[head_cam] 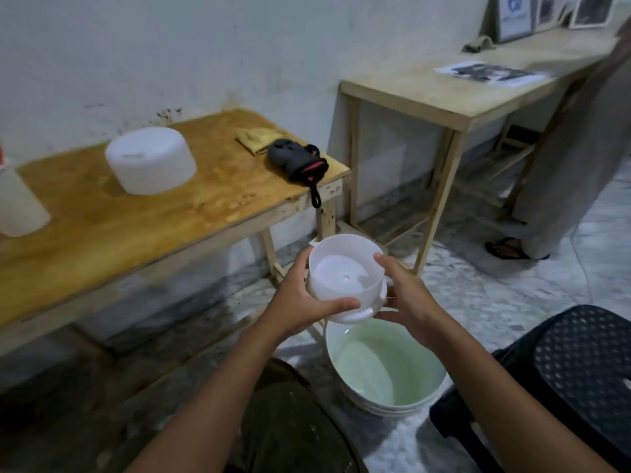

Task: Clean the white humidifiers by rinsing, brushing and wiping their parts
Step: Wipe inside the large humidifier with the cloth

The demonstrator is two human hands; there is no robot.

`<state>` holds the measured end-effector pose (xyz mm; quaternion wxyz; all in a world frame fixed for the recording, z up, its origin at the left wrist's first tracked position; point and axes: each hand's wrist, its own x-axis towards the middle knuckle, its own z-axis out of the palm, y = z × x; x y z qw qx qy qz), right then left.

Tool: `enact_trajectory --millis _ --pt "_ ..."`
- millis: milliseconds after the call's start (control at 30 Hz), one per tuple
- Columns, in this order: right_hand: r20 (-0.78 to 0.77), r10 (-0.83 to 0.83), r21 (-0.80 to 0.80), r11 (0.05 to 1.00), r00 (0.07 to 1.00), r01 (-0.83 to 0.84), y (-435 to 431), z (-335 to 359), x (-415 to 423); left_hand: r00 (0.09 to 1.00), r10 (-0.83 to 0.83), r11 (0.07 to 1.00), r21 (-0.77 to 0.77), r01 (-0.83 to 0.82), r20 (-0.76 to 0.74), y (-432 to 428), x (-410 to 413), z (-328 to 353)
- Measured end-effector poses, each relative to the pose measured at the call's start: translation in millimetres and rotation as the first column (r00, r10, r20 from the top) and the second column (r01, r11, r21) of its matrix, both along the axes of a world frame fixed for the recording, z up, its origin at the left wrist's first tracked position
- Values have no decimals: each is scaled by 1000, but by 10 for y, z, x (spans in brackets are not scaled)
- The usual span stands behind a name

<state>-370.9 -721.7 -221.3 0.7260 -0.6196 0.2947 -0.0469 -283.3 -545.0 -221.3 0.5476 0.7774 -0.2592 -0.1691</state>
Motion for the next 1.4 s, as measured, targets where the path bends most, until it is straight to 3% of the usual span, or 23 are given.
enact_trajectory --millis 300,500,633,867,1000,1100,1233,1333,1400 --pt "150 240 -2 970 959 -243 639 945 241 962 215 974 -114 -198 166 712 93 846" --pt "245 311 -73 950 918 -303 1081 1352 693 885 404 909 -211 -360 230 1125 287 1237" --pt "231 314 -117 949 921 -294 1316 1429 1051 833 515 852 -233 -470 203 1272 550 1256" --pt "172 419 -334 876 892 -347 1444 1488 1506 770 613 788 -194 -584 175 1358 969 1163" --pt "71 489 -547 748 869 -376 1341 1478 1768 778 597 802 -173 -572 194 1413 1109 1109" --pt "48 393 -715 656 918 -243 1149 1476 2103 803 560 829 -148 -540 206 1472 1152 1116" --pt "-40 267 -934 333 963 -131 919 1500 2640 828 521 853 -155 -498 207 1537 1195 1087" --pt "-169 226 -972 123 959 -200 839 1492 3019 833 507 861 -167 -480 220 1555 1222 1050" --pt "-283 196 -954 48 939 -297 815 1472 3207 836 501 864 -183 -469 222 1555 1221 1034"
